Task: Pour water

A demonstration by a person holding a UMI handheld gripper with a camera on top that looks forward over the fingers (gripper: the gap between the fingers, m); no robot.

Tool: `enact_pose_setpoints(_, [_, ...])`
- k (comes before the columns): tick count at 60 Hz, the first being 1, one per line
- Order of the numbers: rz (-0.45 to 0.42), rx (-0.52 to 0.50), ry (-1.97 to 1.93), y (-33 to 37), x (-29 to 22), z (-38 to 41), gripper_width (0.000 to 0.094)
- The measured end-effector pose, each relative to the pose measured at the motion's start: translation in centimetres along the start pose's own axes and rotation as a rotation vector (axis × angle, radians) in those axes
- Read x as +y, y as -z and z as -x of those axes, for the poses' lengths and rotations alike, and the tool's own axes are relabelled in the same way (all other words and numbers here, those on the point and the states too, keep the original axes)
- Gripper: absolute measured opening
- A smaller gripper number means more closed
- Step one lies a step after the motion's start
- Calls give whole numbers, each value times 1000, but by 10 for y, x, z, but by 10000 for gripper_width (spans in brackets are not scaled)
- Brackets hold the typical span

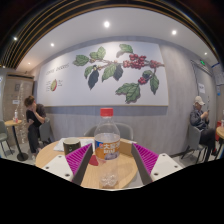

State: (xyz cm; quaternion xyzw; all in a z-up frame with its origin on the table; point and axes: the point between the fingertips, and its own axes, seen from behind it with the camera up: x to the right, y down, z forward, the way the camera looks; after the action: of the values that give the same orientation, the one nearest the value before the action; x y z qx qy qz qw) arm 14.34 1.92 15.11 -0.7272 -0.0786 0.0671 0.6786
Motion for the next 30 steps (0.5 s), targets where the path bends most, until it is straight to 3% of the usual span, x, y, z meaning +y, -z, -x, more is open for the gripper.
enact_pose_setpoints(15, [-36,81,-76,-69,1,2,820])
enact_pose_setpoints(17, [-30,70,-90,-67,-2,-6,725])
enact_pose_setpoints(19, [-33,65,-100,-73,2,9,520])
enact_pose_setpoints(22, [-60,92,-73,-71,-1,6,508])
enact_pose_setpoints(30, [-103,131,6,-72,-8,-1,346])
